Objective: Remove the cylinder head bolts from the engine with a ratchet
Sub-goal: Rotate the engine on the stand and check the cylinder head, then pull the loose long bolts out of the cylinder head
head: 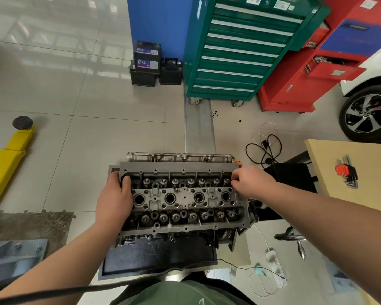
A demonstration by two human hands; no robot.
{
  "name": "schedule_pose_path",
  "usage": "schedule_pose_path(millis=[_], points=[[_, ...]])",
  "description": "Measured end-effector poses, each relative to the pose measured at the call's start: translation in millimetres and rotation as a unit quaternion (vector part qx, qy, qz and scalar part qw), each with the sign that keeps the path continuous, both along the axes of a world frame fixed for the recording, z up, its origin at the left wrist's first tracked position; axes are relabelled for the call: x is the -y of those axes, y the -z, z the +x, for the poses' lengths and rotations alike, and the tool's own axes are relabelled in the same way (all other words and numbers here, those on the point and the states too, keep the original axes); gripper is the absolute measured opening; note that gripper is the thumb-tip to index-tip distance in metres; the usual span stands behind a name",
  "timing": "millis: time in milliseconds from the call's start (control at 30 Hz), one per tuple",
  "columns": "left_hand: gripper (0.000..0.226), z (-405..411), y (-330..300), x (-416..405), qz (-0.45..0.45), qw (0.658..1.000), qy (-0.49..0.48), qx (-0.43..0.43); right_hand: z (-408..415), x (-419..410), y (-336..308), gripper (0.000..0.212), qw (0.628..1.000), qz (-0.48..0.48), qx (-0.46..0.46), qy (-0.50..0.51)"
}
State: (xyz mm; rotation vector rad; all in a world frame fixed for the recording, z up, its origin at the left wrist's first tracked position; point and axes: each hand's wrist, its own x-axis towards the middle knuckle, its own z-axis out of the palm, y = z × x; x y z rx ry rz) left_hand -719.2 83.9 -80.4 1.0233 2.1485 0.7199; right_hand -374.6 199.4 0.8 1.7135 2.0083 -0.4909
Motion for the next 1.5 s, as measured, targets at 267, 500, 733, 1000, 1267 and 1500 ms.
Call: schedule_pose_path(millis=[267,500,733,1000,1267,1500], points=[[0.037,34.1,-43.0,-20.5,0.105,0.978,0.104,-0.144,49.8,98.5,-13.5,0.026,0.968,0.083,-0.131,0.197],[0.029,146.4,-60.2,-15.9,0.137,0.879,0.44,-0.125,126.4,213.1,-5.1,0.013,0.904,0.11,-0.148,0.386],[0.015,302.1,-89.1,-29.8,0.079,0.772,0.628,-0.052,282.5,272.5,2.7,0.045,0.858,0.11,-0.111,0.489],[0.002,551.1,-103.0,-19.7,-0.067,0.757,0.648,0.052,546.5,293.1,34.1,0.034,0.836,0.128,-0.002,0.534],[0.008,688.4,-57.0,31.3,-0.229,0.761,0.603,0.065,675.9,254.7,109.2,0.083,0.871,-0.015,0.057,0.488],[0.013,736.2,-48.3,33.9,-0.252,0.754,0.602,0.068,683.2,249.9,140.9,0.072,0.873,0.037,0.078,0.481]])
